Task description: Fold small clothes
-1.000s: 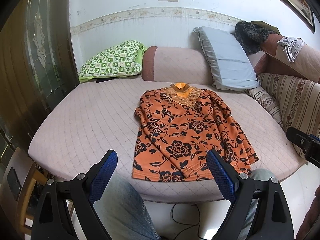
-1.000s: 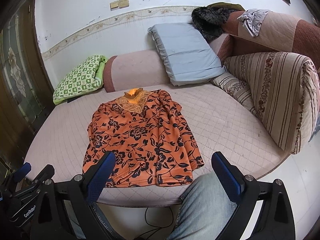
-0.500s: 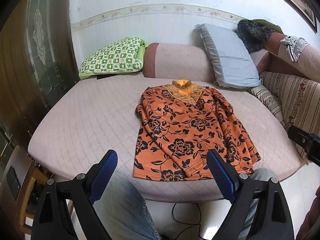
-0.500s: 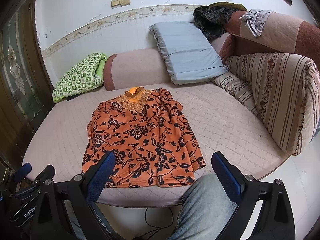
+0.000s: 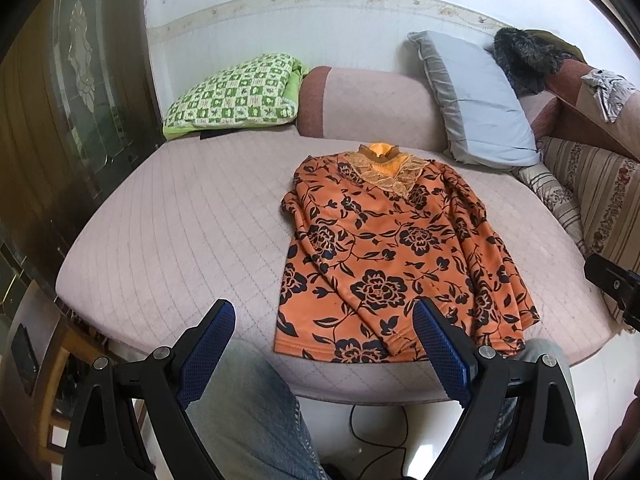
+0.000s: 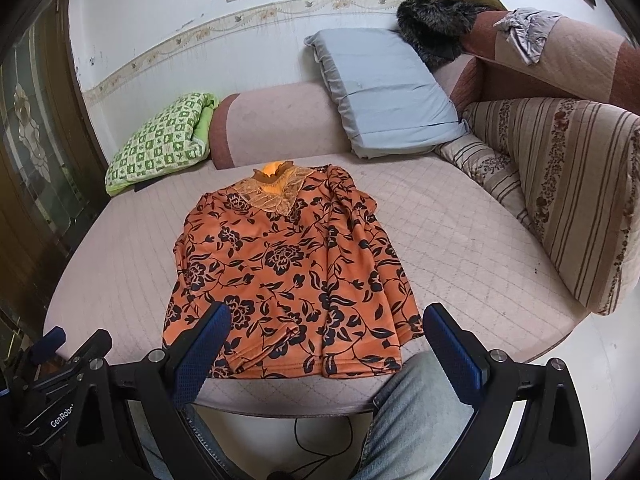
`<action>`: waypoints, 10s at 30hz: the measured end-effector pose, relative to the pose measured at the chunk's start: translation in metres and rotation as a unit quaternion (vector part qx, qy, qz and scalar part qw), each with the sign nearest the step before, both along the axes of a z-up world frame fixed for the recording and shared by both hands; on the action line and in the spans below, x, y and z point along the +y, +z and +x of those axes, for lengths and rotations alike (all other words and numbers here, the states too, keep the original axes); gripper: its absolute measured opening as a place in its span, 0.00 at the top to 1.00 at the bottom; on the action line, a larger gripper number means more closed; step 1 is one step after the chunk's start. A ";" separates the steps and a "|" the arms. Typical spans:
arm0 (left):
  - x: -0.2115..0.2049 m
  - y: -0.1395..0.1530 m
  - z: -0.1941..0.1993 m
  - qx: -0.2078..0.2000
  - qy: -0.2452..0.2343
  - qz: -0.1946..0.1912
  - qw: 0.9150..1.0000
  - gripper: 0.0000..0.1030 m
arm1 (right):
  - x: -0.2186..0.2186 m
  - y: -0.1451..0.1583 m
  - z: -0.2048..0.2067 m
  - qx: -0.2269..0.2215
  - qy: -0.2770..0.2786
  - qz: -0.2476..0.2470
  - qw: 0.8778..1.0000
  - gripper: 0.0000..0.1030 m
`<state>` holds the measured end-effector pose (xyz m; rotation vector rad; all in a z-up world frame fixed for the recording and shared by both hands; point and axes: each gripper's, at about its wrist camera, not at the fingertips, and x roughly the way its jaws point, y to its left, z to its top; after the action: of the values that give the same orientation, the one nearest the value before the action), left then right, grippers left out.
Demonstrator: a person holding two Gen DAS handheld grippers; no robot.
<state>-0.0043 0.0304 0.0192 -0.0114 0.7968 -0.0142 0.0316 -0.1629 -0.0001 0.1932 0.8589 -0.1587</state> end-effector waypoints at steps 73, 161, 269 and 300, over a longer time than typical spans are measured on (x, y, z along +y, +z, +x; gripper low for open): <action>0.196 -0.267 0.408 0.121 0.127 -0.428 0.887 0.49 | 0.205 -0.207 0.499 0.189 0.252 0.091 0.945 0.63; 0.138 -0.224 0.296 0.222 -0.014 -0.209 0.952 0.47 | 0.168 -0.184 0.078 0.161 0.364 0.060 0.915 0.45; 0.116 -0.205 0.261 0.211 0.077 -0.138 0.965 0.96 | -0.173 -0.164 0.078 0.221 -0.001 0.160 0.962 0.93; -0.094 -0.151 0.240 0.206 -0.212 -0.191 0.936 0.49 | -0.416 -0.190 0.062 0.137 -0.266 0.267 0.916 0.46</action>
<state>0.2352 -0.0632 -0.1314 -0.2172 1.1944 -0.5938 0.0940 -0.5789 -0.1904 0.9406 1.1017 -0.4689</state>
